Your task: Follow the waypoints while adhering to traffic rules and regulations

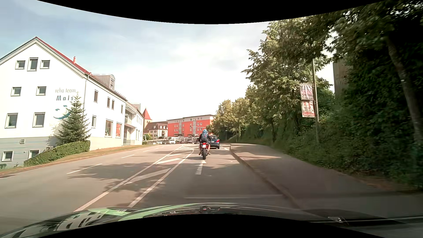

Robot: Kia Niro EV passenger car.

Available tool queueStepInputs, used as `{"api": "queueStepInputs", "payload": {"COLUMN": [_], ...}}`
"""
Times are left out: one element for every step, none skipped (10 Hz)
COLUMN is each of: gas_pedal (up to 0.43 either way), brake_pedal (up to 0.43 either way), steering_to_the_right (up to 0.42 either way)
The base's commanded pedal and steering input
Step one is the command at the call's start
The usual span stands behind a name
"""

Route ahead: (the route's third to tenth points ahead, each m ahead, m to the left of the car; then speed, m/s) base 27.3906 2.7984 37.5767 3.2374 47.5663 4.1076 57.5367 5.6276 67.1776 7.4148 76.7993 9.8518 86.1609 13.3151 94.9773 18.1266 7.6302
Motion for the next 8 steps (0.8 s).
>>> {"api": "queueStepInputs", "payload": {"gas_pedal": [0.000,0.000,0.000,0.000,0.000,0.000,0.000,0.000], "brake_pedal": [0.000,0.000,0.000,0.000,0.000,0.000,0.000,0.000], "steering_to_the_right": [-0.002,-0.002,-0.002,-0.002,-0.002,-0.003,-0.003,-0.003]}}
